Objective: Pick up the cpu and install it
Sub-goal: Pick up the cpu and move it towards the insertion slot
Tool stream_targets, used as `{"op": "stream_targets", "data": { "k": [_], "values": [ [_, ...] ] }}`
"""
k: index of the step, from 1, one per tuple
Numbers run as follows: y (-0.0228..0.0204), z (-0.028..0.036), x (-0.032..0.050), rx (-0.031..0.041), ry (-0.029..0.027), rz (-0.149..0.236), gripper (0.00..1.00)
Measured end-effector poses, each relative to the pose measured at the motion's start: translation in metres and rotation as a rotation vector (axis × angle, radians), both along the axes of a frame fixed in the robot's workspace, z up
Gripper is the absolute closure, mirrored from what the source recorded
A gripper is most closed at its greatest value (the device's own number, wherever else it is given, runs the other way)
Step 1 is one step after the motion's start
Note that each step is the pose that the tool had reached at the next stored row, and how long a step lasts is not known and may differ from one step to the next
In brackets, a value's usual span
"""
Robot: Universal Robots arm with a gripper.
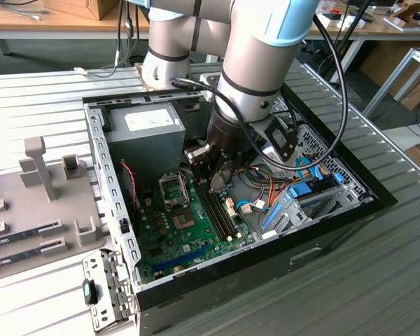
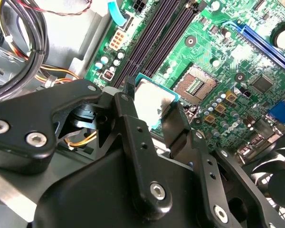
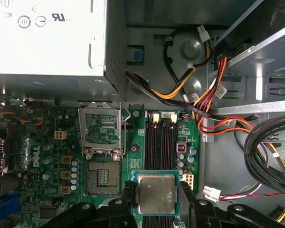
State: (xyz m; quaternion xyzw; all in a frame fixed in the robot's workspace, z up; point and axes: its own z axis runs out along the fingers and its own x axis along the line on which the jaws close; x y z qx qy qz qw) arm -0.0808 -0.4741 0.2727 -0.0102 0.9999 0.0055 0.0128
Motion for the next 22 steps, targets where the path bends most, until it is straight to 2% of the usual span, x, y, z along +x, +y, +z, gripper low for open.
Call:
{"op": "stream_targets", "data": {
  "k": [22],
  "values": [
    [-0.0028,-0.0052,0.0000,0.0000,0.0000,0.000,0.53]
  ]
}}
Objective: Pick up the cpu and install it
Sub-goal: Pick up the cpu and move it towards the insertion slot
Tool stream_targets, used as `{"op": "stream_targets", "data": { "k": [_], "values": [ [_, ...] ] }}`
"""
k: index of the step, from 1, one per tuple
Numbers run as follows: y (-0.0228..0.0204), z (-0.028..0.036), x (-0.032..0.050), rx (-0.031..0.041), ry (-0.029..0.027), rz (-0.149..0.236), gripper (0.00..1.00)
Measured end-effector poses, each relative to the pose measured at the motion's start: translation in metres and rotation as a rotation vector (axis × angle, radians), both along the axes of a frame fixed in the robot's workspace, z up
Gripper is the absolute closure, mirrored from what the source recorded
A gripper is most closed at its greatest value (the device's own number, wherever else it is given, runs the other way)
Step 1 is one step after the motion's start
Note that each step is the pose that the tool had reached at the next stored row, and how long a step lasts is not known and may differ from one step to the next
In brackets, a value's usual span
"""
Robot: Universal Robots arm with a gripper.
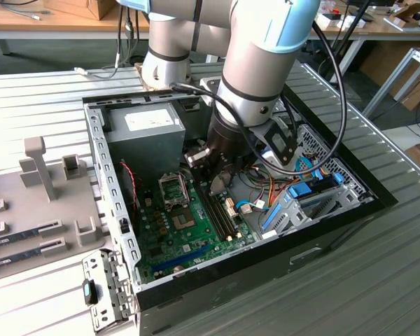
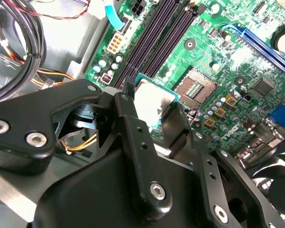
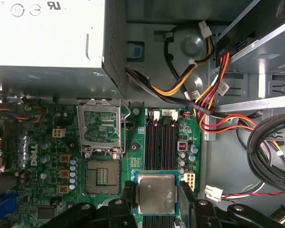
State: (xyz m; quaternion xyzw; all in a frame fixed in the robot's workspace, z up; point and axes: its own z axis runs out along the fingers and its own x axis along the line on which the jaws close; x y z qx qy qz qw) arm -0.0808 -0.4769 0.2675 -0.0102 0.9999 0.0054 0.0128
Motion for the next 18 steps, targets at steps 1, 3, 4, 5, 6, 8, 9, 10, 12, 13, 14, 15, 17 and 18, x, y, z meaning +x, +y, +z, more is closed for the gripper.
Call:
{"op": "stream_targets", "data": {
  "k": [1,3,4,5,6,8,9,10,12,13,14,15,17,18],
  "values": [
    [-0.0002,-0.0003,0.0000,0.0000,0.0000,0.000,0.53],
    [-0.0004,-0.0008,0.0000,0.0000,0.0000,0.000,0.53],
    [-0.0005,-0.0011,0.0000,0.0000,0.0000,0.000,0.53],
    [-0.0005,-0.0013,0.0000,0.0000,-0.0001,0.000,0.53],
    [-0.0006,-0.0014,0.0000,0.0001,-0.0001,0.000,0.53],
    [-0.0007,-0.0018,-0.0013,0.0002,-0.0001,0.000,0.53],
    [-0.0008,-0.0018,-0.0026,0.0000,0.0000,0.000,0.53],
    [-0.0008,-0.0018,-0.0043,-0.0001,0.0000,0.000,0.53],
    [-0.0007,-0.0019,-0.0054,0.0001,0.0000,0.000,0.53],
    [-0.0008,-0.0020,-0.0057,0.0000,-0.0001,0.000,0.53],
    [-0.0008,-0.0021,-0.0060,0.0000,-0.0001,0.000,0.53],
    [-0.0008,-0.0022,-0.0063,0.0000,0.0000,0.000,0.53],
    [-0.0008,-0.0022,-0.0074,0.0000,0.0000,0.000,0.53],
    [-0.0009,-0.0022,-0.0083,0.0000,0.0000,0.000,0.53]
  ]
}}
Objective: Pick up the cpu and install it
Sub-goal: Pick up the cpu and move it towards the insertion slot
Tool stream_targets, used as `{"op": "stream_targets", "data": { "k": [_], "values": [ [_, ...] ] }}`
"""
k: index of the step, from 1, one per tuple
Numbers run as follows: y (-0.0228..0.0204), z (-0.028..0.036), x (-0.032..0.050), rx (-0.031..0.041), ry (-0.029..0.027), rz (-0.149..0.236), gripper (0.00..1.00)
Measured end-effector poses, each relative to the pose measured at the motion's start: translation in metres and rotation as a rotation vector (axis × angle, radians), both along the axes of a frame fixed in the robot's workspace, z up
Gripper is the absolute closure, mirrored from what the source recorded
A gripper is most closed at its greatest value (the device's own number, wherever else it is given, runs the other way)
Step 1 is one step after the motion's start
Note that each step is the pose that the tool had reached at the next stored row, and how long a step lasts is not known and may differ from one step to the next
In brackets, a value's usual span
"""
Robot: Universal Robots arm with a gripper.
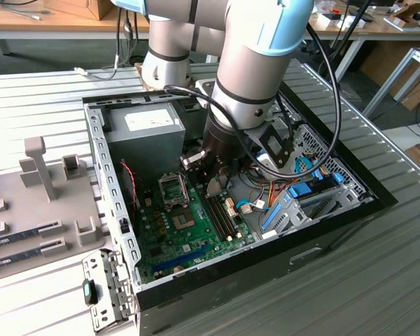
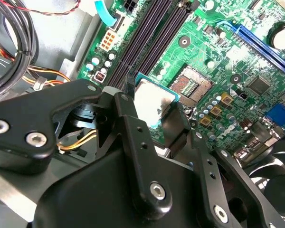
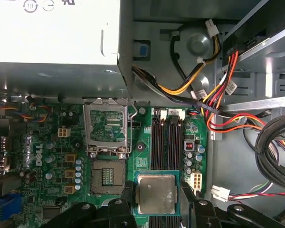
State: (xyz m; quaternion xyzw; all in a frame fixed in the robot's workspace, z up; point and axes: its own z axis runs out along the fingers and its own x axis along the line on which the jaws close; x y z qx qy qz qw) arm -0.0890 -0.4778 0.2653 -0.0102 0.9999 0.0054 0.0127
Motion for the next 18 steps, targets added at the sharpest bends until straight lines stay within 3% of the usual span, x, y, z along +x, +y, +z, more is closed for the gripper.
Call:
{"op": "stream_targets", "data": {
  "k": [18],
  "values": [
    [-0.0009,-0.0008,-0.0053,0.0000,-0.0001,0.000,0.53]
  ]
}}
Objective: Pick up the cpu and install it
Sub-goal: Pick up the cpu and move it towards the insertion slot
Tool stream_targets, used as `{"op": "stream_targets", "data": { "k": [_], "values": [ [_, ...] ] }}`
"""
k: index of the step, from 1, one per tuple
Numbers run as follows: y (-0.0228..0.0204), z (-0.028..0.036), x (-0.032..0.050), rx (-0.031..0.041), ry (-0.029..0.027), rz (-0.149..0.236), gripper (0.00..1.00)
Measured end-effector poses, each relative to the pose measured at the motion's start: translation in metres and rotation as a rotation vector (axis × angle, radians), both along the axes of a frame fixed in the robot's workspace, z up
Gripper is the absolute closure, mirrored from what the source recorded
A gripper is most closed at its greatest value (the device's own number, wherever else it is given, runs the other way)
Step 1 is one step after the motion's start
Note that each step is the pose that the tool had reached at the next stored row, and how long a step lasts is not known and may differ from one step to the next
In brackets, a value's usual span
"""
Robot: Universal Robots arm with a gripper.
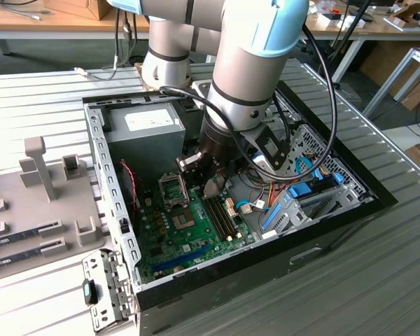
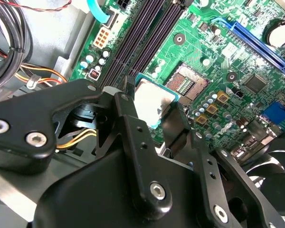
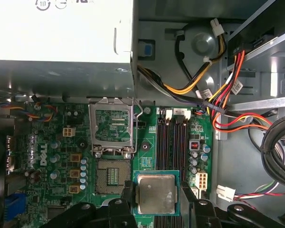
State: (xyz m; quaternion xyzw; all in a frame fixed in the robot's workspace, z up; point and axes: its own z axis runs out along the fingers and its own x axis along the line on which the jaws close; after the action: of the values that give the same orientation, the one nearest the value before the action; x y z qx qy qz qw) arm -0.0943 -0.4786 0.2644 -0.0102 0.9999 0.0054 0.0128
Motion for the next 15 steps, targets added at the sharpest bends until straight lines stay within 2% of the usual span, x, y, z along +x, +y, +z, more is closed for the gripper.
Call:
{"op": "stream_targets", "data": {
  "k": [3,15],
  "values": [
    [-0.0020,-0.0013,-0.0003,0.0000,0.0000,0.000,0.53],
    [-0.0041,-0.0026,-0.0003,0.0000,-0.0001,0.000,0.53]
  ]
}}
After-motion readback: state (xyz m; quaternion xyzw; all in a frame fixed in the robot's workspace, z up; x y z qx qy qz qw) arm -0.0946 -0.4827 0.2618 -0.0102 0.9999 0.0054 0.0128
